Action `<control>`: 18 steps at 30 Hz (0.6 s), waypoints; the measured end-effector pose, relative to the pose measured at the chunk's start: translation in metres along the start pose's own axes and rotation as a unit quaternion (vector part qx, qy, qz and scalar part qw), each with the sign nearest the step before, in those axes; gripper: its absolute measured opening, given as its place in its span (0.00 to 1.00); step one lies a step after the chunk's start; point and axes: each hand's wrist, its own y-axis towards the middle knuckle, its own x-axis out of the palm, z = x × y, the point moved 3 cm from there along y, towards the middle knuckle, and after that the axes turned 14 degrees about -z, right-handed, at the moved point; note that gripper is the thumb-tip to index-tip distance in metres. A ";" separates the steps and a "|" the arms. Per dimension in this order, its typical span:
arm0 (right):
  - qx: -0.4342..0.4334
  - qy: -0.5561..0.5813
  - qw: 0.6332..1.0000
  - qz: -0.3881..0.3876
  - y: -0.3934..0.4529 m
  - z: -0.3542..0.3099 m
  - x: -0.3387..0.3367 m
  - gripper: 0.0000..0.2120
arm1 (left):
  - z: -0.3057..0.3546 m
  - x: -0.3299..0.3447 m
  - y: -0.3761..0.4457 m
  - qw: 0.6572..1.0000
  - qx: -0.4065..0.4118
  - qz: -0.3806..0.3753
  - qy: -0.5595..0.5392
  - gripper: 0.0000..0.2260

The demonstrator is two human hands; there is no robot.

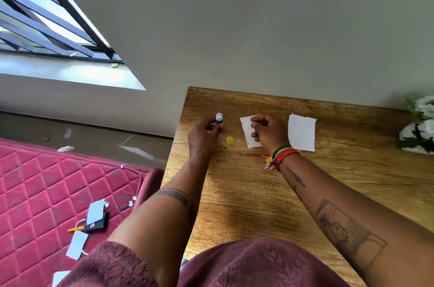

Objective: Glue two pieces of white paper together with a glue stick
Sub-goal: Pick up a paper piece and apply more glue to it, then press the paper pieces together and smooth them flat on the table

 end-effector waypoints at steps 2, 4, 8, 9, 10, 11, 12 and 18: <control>0.001 -0.004 1.000 0.007 0.000 0.004 -0.008 0.08 | -0.001 0.003 0.000 1.000 -0.006 0.001 -0.008 0.12; -0.002 -0.013 1.000 0.016 -0.001 0.006 -0.013 0.08 | -0.002 0.004 -0.001 1.000 -0.010 -0.003 -0.010 0.12; -0.003 -0.009 0.999 0.031 -0.005 0.008 -0.018 0.07 | -0.003 0.002 -0.003 1.000 -0.015 -0.001 -0.004 0.10; -0.004 -0.008 0.999 0.032 -0.007 0.008 -0.019 0.08 | -0.003 0.002 -0.003 1.000 -0.017 -0.002 -0.003 0.10; -0.005 -0.008 0.999 0.034 -0.008 0.008 -0.020 0.08 | -0.003 0.001 -0.002 1.000 -0.017 -0.004 -0.001 0.11; -0.008 -0.009 0.999 0.036 -0.010 0.008 -0.021 0.08 | -0.003 0.001 -0.003 1.000 -0.017 -0.005 0.000 0.11; -0.010 -0.011 0.999 0.038 -0.012 0.007 -0.022 0.08 | -0.003 0.001 -0.003 1.000 -0.017 -0.006 0.003 0.10; -0.022 -0.016 0.999 0.037 -0.020 0.005 -0.027 0.08 | -0.003 0.001 -0.007 1.000 -0.013 -0.005 0.008 0.10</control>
